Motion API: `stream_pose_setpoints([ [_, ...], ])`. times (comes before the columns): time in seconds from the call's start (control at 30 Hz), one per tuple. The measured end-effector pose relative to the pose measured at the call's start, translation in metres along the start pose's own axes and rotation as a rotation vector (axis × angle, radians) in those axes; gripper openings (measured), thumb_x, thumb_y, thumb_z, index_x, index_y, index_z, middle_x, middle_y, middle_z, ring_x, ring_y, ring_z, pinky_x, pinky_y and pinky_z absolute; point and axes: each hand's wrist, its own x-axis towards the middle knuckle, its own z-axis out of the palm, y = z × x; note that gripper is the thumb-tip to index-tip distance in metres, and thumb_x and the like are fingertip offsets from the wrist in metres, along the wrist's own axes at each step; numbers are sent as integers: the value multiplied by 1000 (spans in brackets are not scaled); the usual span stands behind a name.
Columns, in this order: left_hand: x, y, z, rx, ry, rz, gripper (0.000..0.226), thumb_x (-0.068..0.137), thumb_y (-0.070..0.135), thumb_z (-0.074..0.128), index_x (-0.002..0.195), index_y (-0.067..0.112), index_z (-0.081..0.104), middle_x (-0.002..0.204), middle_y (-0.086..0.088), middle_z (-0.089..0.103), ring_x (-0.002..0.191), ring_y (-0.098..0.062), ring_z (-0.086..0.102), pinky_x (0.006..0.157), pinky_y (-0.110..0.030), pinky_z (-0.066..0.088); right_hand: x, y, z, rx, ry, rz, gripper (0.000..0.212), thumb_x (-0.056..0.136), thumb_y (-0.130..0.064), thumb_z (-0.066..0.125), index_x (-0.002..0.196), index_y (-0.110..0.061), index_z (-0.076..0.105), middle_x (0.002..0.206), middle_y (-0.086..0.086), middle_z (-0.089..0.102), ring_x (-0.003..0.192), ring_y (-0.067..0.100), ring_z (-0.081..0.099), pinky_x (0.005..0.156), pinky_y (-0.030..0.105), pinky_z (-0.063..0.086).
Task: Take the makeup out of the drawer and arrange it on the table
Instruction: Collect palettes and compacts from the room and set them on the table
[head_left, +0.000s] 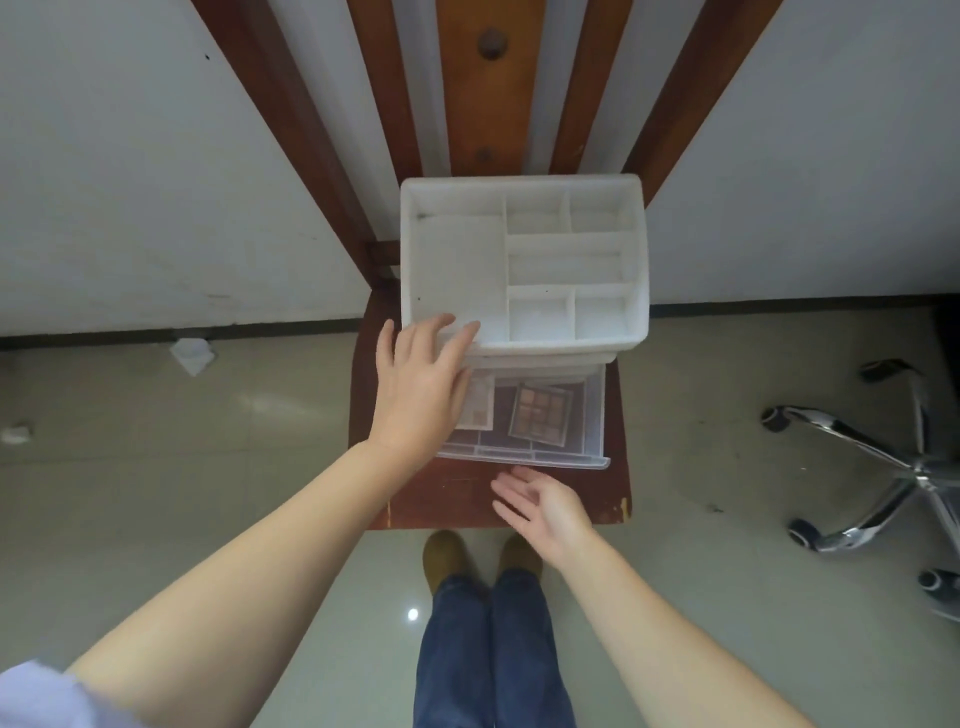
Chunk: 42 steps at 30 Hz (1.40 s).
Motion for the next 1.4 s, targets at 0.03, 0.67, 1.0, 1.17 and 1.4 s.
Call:
stream_pose_setpoints([
  [0.03, -10, 0, 1, 0, 16, 74, 34, 84, 8, 58, 118, 8, 59, 117, -17, 57, 108, -34, 52, 103, -53, 33, -8, -9, -5, -242, 6, 0, 22, 98, -3, 35, 107, -3, 55, 94, 11, 68, 84, 21, 69, 64, 29, 54],
  [0.67, 4, -25, 92, 327, -595, 252, 79, 82, 24, 64, 147, 17, 19, 147, -11, 28, 136, -34, 27, 113, -43, 19, 35, -89, 13, -2274, 169, -928, 65, 83, -31, 62, 138, -14, 31, 136, 15, 37, 127, 34, 33, 102, 47, 32],
  [1.0, -30, -25, 15, -596, -798, -279, 73, 70, 68, 48, 133, 31, 48, 120, 5, 60, 101, -4, 54, 83, -20, 41, -40, -61, -16, -1659, -344, -794, 73, 75, -54, 56, 139, -29, 30, 133, -1, 44, 121, 14, 42, 92, 22, 33],
  [1.17, -54, -26, 25, -403, -1317, -411, 78, 82, 56, 52, 144, 14, 30, 138, -9, 50, 129, -23, 45, 103, -31, 35, -26, -50, -34, -1832, -292, -391, 84, 82, -51, 57, 150, -25, 13, 135, 6, 42, 120, 20, 46, 91, 25, 38],
  [1.4, -32, -17, 36, -508, -1191, -453, 83, 84, 44, 57, 149, 28, 9, 145, -5, 41, 128, -20, 43, 102, -28, 36, -10, -79, -24, -1902, -126, -536, 85, 80, -53, 56, 149, -24, 16, 137, 10, 40, 125, 25, 40, 94, 32, 39],
])
